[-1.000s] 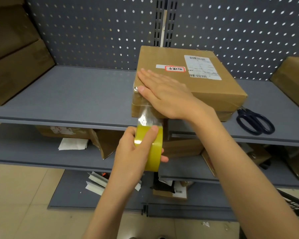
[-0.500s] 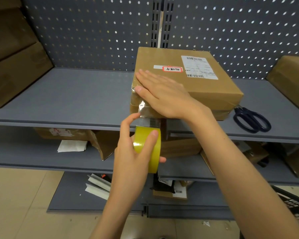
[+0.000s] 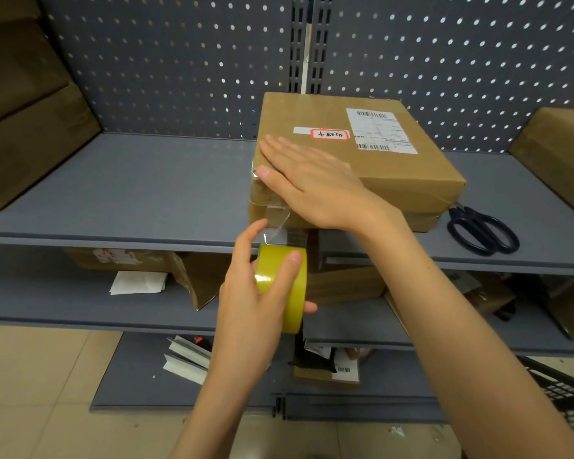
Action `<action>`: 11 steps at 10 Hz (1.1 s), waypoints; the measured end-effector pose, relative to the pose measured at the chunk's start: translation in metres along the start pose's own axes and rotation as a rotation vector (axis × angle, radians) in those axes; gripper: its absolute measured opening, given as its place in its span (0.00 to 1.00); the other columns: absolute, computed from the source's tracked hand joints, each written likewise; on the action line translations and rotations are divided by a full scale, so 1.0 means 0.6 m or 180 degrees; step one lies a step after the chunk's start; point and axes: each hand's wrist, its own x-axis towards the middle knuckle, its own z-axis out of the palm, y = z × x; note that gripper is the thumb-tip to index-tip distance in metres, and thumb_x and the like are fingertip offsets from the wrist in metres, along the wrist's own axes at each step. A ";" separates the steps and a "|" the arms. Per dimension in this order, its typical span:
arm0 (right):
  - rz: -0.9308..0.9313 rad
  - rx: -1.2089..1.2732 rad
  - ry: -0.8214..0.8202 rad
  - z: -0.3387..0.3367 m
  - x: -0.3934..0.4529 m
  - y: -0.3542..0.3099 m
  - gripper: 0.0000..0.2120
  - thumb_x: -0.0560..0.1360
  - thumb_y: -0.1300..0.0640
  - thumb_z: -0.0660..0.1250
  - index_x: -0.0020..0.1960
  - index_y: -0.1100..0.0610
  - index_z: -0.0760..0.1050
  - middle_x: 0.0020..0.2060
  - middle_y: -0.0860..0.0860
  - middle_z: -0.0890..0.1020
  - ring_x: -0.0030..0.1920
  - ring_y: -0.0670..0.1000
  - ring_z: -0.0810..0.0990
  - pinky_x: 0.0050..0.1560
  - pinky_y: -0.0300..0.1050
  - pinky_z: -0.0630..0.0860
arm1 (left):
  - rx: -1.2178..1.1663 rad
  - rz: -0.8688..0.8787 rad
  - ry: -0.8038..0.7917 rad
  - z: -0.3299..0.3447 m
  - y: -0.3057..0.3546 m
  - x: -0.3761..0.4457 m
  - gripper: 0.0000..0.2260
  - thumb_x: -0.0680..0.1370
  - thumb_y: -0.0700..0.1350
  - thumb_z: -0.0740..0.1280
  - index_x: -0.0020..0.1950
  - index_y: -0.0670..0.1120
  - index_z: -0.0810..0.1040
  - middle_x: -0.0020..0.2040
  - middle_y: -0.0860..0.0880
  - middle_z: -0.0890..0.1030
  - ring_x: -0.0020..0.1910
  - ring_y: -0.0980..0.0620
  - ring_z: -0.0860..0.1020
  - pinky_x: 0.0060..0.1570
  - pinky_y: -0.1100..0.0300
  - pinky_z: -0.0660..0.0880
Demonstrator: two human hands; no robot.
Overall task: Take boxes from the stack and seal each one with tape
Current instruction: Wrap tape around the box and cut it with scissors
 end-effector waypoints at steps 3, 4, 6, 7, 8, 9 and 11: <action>-0.0010 -0.0005 0.0027 0.000 -0.001 0.001 0.26 0.83 0.45 0.44 0.78 0.53 0.48 0.78 0.46 0.50 0.76 0.43 0.47 0.70 0.36 0.46 | -0.0017 -0.0077 -0.0041 -0.003 0.006 0.004 0.25 0.77 0.46 0.66 0.73 0.56 0.65 0.50 0.56 0.79 0.30 0.50 0.83 0.36 0.61 0.80; -0.0020 -0.0008 0.0036 0.001 0.000 0.000 0.26 0.83 0.45 0.44 0.78 0.53 0.48 0.78 0.46 0.50 0.76 0.43 0.47 0.70 0.35 0.46 | -0.0022 -0.0127 -0.0083 -0.005 0.009 0.008 0.24 0.78 0.45 0.66 0.73 0.55 0.66 0.52 0.54 0.78 0.29 0.50 0.83 0.35 0.60 0.81; -0.0028 -0.0022 0.0074 0.003 0.000 0.002 0.26 0.83 0.45 0.44 0.79 0.53 0.49 0.78 0.46 0.51 0.76 0.43 0.47 0.71 0.36 0.46 | -0.0219 -0.0326 -0.0164 -0.012 0.021 0.013 0.18 0.78 0.43 0.65 0.67 0.56 0.71 0.49 0.51 0.78 0.28 0.51 0.82 0.28 0.65 0.76; -0.0043 -0.0025 0.0105 0.005 0.002 0.002 0.26 0.83 0.45 0.44 0.78 0.53 0.49 0.78 0.46 0.51 0.77 0.43 0.48 0.72 0.37 0.46 | -0.0315 -0.0363 -0.0188 -0.014 0.027 0.013 0.16 0.78 0.42 0.65 0.63 0.58 0.72 0.51 0.50 0.77 0.28 0.52 0.81 0.27 0.66 0.75; -0.0052 -0.0026 0.0137 0.005 0.001 0.003 0.26 0.83 0.45 0.44 0.78 0.53 0.49 0.78 0.46 0.51 0.76 0.43 0.48 0.71 0.37 0.46 | -0.0336 -0.0337 -0.0202 -0.014 0.029 0.013 0.14 0.78 0.43 0.65 0.59 0.60 0.72 0.54 0.48 0.77 0.29 0.51 0.81 0.28 0.66 0.76; -0.0069 -0.0024 0.0172 0.006 0.001 0.004 0.26 0.83 0.46 0.44 0.78 0.53 0.50 0.78 0.46 0.52 0.77 0.43 0.48 0.71 0.37 0.46 | -0.0370 -0.0300 -0.0177 -0.014 0.030 0.013 0.13 0.77 0.43 0.66 0.57 0.60 0.73 0.54 0.47 0.78 0.29 0.51 0.82 0.28 0.65 0.76; -0.0104 -0.0401 0.0557 0.020 -0.003 0.001 0.25 0.83 0.45 0.46 0.78 0.53 0.54 0.77 0.47 0.56 0.76 0.44 0.52 0.71 0.37 0.47 | -0.0381 -0.0272 -0.0174 -0.014 0.030 0.015 0.13 0.77 0.43 0.66 0.58 0.58 0.74 0.52 0.45 0.79 0.30 0.52 0.82 0.30 0.64 0.77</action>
